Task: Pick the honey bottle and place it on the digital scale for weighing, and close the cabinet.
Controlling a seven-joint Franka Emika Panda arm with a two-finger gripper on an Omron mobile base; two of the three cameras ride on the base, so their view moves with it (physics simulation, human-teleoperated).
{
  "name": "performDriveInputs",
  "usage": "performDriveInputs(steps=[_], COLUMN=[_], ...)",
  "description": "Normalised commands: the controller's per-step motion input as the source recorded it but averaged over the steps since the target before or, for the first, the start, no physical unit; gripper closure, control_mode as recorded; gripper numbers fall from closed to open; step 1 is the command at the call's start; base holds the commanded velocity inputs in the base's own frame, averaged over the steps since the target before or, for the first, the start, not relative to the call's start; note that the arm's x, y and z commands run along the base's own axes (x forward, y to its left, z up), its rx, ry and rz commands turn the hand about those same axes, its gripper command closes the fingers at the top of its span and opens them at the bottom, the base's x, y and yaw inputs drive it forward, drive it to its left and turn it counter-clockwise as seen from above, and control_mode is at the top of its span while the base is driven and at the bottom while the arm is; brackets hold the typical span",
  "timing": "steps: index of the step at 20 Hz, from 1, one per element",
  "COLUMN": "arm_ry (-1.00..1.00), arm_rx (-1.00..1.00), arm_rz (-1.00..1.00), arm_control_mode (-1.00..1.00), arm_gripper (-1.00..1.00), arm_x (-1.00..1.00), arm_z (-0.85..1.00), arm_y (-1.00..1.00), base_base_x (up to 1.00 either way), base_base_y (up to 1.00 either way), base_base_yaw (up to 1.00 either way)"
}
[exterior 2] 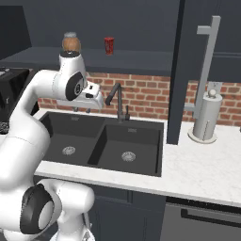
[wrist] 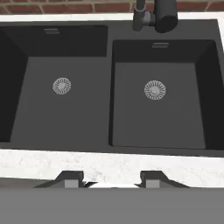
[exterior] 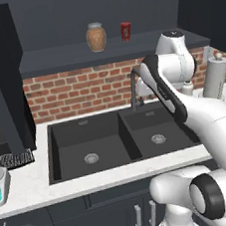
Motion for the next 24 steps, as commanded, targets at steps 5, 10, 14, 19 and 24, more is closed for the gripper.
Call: performDriveInputs(steps=[5, 10, 14, 19, 24], arm_ry=[-0.11, -0.38, -0.40, -0.23, -0.17], arm_rx=[-0.01, -0.07, -0.03, 0.01, 0.03], arm_rz=[0.00, 0.00, 0.00, 0.00, 0.00], arm_control_mode=[-1.00, -1.00, -1.00, -1.00, -1.00], arm_gripper=[-1.00, -1.00, -1.00, -1.00, -1.00], arm_x=[-0.27, -0.59, -0.58, -0.37, -0.28], arm_z=[0.03, 0.20, 0.69, 0.86, 0.74], arm_y=[0.05, 0.13, 0.06, 0.00, 0.00], base_base_x=[0.00, 0.00, 0.00, 0.00, 0.00], base_base_y=[0.00, 0.00, 0.00, 0.00, 0.00], base_base_yaw=[0.00, 0.00, 0.00, 0.00, 0.00])
